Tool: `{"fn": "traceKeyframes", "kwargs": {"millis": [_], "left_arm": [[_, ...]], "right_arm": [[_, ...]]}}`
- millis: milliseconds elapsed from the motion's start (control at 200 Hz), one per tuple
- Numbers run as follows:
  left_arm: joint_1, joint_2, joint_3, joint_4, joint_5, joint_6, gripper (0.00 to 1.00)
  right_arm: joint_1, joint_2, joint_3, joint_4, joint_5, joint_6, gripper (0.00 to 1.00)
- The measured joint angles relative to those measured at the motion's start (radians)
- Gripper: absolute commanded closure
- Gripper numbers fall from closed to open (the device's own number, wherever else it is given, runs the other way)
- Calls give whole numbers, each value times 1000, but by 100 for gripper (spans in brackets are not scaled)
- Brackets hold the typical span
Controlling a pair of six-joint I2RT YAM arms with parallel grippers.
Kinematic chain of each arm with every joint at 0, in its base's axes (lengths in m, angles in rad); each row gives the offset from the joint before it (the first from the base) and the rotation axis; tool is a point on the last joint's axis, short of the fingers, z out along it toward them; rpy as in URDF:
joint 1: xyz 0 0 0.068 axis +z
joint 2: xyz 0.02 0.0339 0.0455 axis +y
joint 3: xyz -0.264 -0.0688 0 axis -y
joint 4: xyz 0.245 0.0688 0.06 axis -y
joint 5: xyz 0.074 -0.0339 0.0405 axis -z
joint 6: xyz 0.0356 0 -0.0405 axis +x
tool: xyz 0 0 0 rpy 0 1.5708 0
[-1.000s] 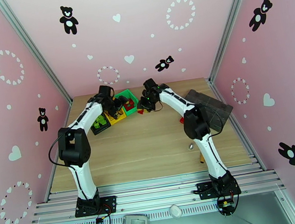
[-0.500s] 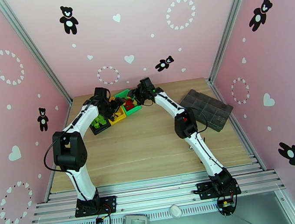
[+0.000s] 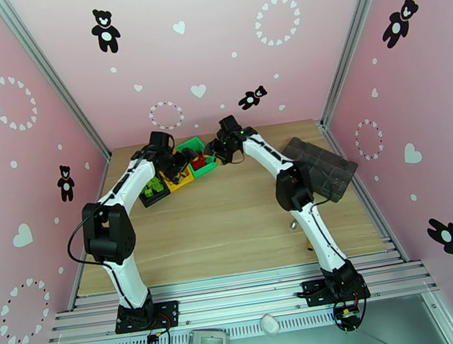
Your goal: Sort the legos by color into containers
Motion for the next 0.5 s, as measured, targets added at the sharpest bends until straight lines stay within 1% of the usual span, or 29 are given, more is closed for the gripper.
{"fn": "traceKeyframes", "kwargs": {"millis": [130, 270, 380, 501], "left_arm": [[-82, 37, 29, -7, -11, 19, 9], [-160, 87, 48, -23, -14, 29, 9], [-204, 121, 60, -36, -14, 36, 9], [-230, 145, 81, -40, -13, 39, 9]], "right_arm": [[-23, -177, -191, -71, 114, -56, 40], [-62, -338, -419, -105, 227, -72, 39], [-93, -407, -568, -114, 308, -71, 37], [-122, -453, -711, -123, 385, -54, 37]]}}
